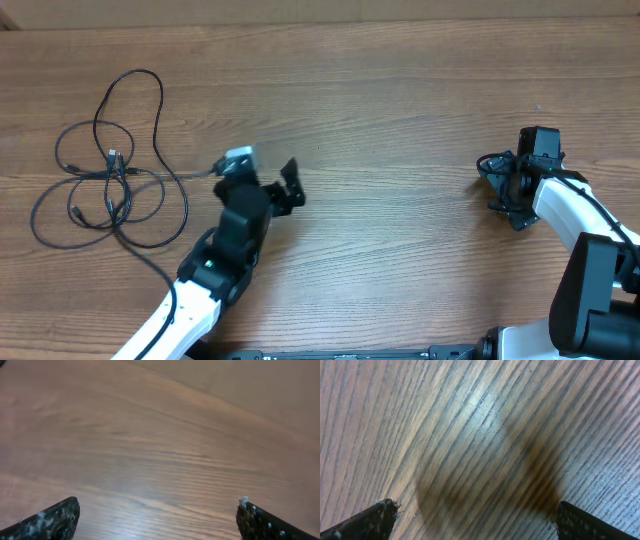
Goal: Untangle cables
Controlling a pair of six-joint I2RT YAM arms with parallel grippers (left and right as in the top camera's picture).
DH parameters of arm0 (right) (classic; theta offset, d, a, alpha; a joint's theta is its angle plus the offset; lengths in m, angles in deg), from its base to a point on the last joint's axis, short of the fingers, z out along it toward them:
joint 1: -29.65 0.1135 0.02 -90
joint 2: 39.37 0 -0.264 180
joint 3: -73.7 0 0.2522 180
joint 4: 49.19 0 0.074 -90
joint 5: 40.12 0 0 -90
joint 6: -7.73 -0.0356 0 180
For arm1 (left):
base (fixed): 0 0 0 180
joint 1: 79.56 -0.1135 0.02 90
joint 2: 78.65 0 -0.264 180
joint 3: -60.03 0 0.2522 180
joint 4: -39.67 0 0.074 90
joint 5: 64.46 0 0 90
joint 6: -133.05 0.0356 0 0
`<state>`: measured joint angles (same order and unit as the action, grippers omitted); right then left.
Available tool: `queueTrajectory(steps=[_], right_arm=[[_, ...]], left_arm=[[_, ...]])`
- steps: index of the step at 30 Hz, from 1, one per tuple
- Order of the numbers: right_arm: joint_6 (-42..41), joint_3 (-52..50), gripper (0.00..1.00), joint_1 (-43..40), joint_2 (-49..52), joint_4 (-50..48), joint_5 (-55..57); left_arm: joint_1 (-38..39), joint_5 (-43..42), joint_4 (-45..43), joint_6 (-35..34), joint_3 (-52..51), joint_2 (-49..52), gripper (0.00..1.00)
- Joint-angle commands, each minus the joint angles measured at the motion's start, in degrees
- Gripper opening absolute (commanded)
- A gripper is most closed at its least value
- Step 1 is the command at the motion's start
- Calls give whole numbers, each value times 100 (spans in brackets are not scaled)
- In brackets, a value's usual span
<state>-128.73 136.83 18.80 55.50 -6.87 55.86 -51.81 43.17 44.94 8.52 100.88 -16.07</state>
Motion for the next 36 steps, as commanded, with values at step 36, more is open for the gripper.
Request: queueTrajectory(steps=[36], right_arm=[[44,-13,100,-9,-101,-17,39]], left_arm=[[-2594,-970,1222,-70,-2682,-4686,100]])
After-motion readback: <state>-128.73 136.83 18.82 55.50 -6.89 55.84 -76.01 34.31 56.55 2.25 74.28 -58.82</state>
